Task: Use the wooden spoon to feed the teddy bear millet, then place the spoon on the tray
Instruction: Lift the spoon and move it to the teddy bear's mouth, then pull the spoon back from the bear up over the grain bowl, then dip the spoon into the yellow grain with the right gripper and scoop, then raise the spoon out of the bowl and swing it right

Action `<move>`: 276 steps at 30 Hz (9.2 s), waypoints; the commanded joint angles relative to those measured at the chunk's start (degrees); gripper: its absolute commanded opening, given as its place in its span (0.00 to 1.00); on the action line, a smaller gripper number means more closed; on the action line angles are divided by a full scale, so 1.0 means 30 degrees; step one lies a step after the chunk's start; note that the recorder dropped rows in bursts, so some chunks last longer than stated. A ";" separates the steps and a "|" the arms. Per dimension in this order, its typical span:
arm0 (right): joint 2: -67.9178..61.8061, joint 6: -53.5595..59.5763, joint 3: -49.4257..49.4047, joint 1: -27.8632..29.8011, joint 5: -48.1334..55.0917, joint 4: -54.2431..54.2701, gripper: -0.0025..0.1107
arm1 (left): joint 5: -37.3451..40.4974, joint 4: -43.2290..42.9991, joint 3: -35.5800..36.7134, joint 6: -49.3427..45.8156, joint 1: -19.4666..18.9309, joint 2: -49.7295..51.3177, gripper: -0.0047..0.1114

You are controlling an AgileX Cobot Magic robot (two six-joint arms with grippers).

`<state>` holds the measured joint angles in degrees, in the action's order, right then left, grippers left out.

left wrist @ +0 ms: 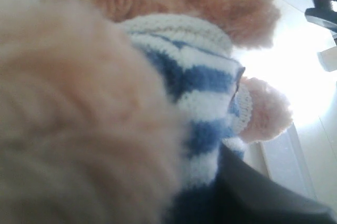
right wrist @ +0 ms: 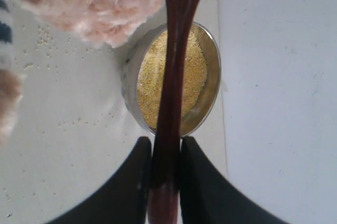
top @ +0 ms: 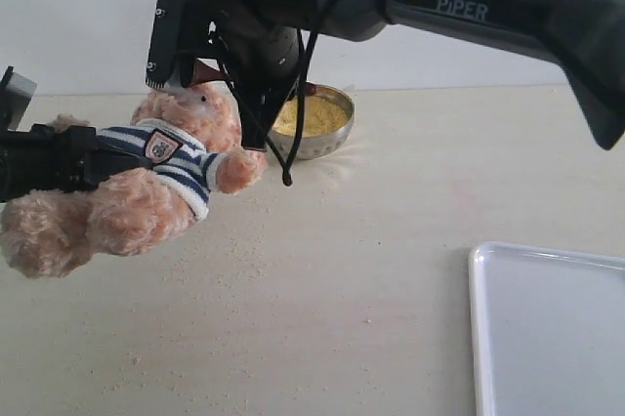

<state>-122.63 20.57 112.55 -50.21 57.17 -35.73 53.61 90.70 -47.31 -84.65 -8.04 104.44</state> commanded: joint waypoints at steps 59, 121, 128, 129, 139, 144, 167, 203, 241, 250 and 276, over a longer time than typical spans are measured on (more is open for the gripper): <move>-0.0069 0.3870 0.0086 0.7769 0.0772 1.0181 0.02 | 0.0901 0.3082 -0.0005 0.1356 -0.0030 -0.0018 0.08; -0.4452 0.6982 0.2285 0.4563 0.0594 -0.0528 0.02 | 0.1255 0.3082 -0.0005 0.1356 -0.0267 -0.0018 0.08; -0.3742 0.7575 0.2285 0.4563 0.0857 0.0335 0.02 | 0.1255 0.3082 -0.0005 0.1356 -0.0267 -0.0018 0.08; -0.3699 0.7575 0.2285 0.4563 0.0857 0.0335 0.02 | 0.1255 0.3082 -0.0005 0.1356 -0.0267 -0.0018 0.08; -0.3693 0.6590 0.2285 0.4635 0.0597 0.0335 0.02 | 0.1255 0.3082 -0.0005 0.1356 -0.0267 -0.0018 0.08; -0.3693 0.4759 0.2285 0.5201 0.0259 0.0785 0.02 | 0.1255 0.3082 -0.0005 0.1356 -0.0267 -0.0018 0.08; -0.4661 0.6626 0.2285 0.5847 0.0158 0.1463 0.02 | 0.1205 0.3082 -0.0005 0.1197 -0.0267 -0.0018 0.08; -0.4625 0.5830 0.2285 0.6246 0.0297 0.5512 0.02 | 0.1250 0.3082 -0.0005 0.0856 -0.0267 -0.0018 0.08; -0.4625 0.5796 0.3995 0.6921 0.2285 0.8824 0.02 | 0.1064 0.3082 -0.0005 0.0856 -0.0267 -0.0018 0.08; -0.4625 0.5824 0.4614 0.8037 0.4126 1.1062 0.02 | 0.1250 0.3082 -0.0005 0.0856 -0.0267 -0.0018 0.08; -0.3030 0.1253 0.4527 0.8933 0.4264 1.5271 0.02 | 0.1042 0.3082 -0.0005 0.0050 -0.0267 -0.0018 0.08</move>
<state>-134.63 26.67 125.95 -23.89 70.00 8.37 55.80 98.82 -47.31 -83.88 -8.59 104.44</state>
